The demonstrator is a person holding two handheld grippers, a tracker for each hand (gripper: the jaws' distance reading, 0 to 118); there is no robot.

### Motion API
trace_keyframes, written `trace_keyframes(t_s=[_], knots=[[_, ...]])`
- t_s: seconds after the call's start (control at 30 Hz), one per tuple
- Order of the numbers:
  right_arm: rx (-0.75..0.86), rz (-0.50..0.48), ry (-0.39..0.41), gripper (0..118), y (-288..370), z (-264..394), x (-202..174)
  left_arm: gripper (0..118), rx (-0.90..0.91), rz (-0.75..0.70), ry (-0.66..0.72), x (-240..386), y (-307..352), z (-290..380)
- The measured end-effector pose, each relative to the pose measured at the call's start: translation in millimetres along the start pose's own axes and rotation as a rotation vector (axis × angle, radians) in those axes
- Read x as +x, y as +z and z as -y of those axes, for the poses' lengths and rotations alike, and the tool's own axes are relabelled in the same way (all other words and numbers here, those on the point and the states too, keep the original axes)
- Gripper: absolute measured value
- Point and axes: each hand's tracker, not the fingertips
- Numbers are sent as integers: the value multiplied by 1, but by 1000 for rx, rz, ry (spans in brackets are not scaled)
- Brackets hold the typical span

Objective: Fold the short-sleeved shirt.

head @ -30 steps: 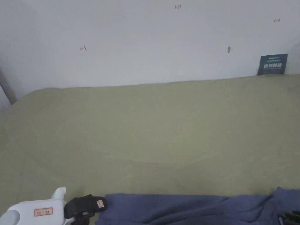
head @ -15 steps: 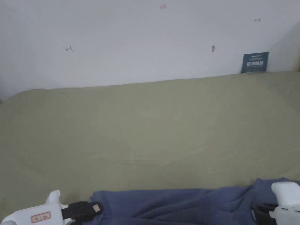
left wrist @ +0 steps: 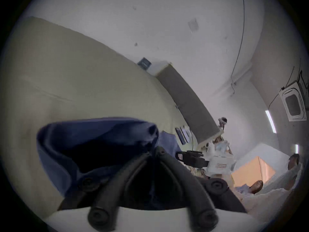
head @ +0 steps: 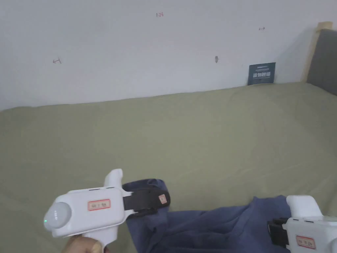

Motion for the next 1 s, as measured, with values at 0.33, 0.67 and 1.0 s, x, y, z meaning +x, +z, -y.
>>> trace_keyframes(t_s=[0.33, 0.67, 1.0], knots=[[14, 42, -71, 6, -3, 0, 22, 85, -133, -26, 73, 1, -89, 38], [1, 5, -103, 6, -3, 1, 21, 2, 154, 93, 235, -49, -9, 36], [-3, -25, -92, 6, -3, 3, 16, 1, -42, 7, 357, -78, -88, 83]])
